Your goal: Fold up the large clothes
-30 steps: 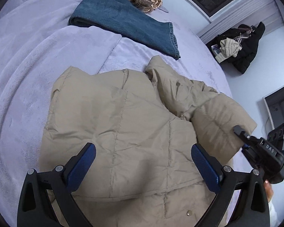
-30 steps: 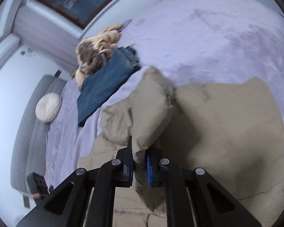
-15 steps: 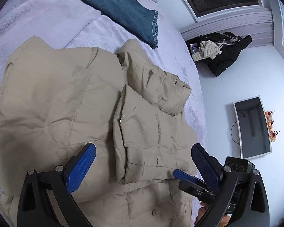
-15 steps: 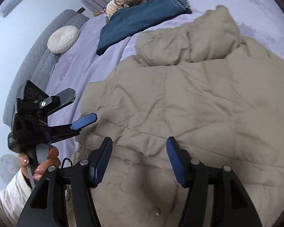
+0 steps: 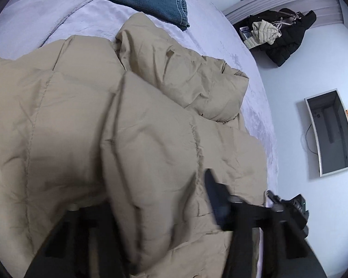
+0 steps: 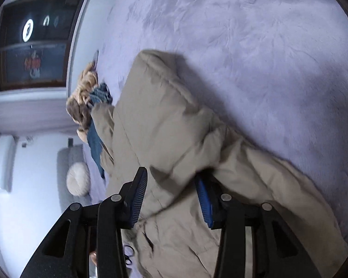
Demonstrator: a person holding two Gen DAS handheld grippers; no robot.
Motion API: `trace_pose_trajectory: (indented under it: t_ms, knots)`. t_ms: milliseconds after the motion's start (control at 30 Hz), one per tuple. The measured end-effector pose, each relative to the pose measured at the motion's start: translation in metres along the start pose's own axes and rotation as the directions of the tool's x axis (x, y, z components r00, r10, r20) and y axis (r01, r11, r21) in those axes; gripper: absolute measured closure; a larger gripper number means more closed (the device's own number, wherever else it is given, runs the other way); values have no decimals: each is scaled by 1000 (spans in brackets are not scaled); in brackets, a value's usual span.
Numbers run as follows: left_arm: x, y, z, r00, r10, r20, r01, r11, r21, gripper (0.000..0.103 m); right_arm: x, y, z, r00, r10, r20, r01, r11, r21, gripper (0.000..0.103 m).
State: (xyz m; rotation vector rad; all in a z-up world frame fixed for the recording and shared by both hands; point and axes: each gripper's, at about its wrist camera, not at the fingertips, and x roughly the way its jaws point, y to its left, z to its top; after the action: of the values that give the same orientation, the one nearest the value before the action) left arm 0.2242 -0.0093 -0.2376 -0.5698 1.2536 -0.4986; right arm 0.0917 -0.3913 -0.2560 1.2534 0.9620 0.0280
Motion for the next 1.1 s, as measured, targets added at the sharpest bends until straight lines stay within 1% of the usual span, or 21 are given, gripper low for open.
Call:
trace_pose_trajectory:
  t_ms: [33, 100, 200, 267, 300, 400, 500, 567, 600, 633, 667, 700, 733, 800, 867, 900, 933, 967, 1000, 1033, 1100]
  knots:
    - [-1, -1, 0, 1000, 6, -4, -6, 1000, 5, 95, 2, 2, 7, 1000, 14, 10, -14, 1000, 13, 69]
    - [-17, -5, -5, 998, 10, 58, -12, 999, 37, 95, 6, 15, 19, 1000, 5, 20, -5, 1000, -17, 93]
    - [-37, -8, -17, 993, 40, 112, -51, 994, 98, 94, 3, 50, 26, 1000, -6, 31, 11, 986, -165, 95]
    - [-32, -1, -21, 993, 70, 90, -79, 992, 97, 94, 6, 65, 25, 999, -37, 23, 42, 962, -269, 95]
    - [-26, 4, -22, 993, 85, 77, -92, 992, 89, 94, 13, 67, 24, 997, -79, 18, 81, 948, -308, 95]
    - [-8, 17, -24, 989, 130, 64, -136, 986, 97, 92, 25, 46, 29, 984, -180, 10, 173, 929, -328, 96]
    - [-8, 21, -25, 985, 155, 73, -160, 984, 78, 89, 37, 15, 35, 982, -188, -6, 180, 946, -268, 97]
    - [-15, 20, -25, 975, 205, 87, -213, 974, 84, 78, 34, 9, 34, 985, -171, -6, 164, 955, -246, 97]
    - [-20, 19, -25, 966, 237, 100, -246, 965, 87, 66, 32, 10, 34, 984, -175, -9, 168, 955, -245, 93]
    - [-27, 19, -25, 954, 275, 117, -286, 954, 90, 48, 27, 11, 34, 983, -183, -16, 174, 953, -248, 88]
    - [-36, 18, -26, 936, 318, 148, -333, 939, 90, 38, 23, 14, 33, 979, -204, -27, 191, 949, -252, 84]
    - [-45, 17, -27, 916, 354, 187, -374, 923, 85, 23, 19, 17, 31, 973, -226, -41, 208, 944, -257, 75]
    - [-56, 17, -28, 894, 382, 233, -409, 909, 80, 21, 13, 20, 28, 968, -246, -45, 226, 936, -269, 64]
    - [-70, 21, -28, 893, 380, 243, -407, 910, 74, 21, -5, 28, 18, 959, -283, -30, 261, 915, -307, 49]
    - [-81, 24, -26, 898, 366, 245, -390, 919, 55, 22, -24, 34, 11, 947, -320, 26, 309, 888, -340, 48]
    - [-86, 23, -26, 899, 356, 254, -382, 922, 61, 35, -32, 38, 10, 941, -332, 59, 331, 876, -350, 48]
    - [-87, 20, -23, 903, 347, 253, -377, 923, 82, 57, -41, 41, 9, 937, -333, 100, 347, 867, -358, 51]
    - [-85, 15, -22, 908, 340, 243, -373, 922, 104, 67, -48, 45, 11, 934, -329, 136, 356, 862, -360, 58]
    - [-82, 10, -21, 916, 327, 234, -362, 924, 126, 80, -51, 48, 15, 934, -322, 154, 356, 862, -360, 84]
    - [-79, 4, -20, 925, 305, 228, -343, 927, 150, 80, -50, 52, 17, 936, -319, 151, 352, 864, -360, 95]
    - [-68, -11, -20, 932, 283, 225, -328, 923, 199, 80, -41, 63, 25, 941, -304, 150, 339, 859, -383, 95]
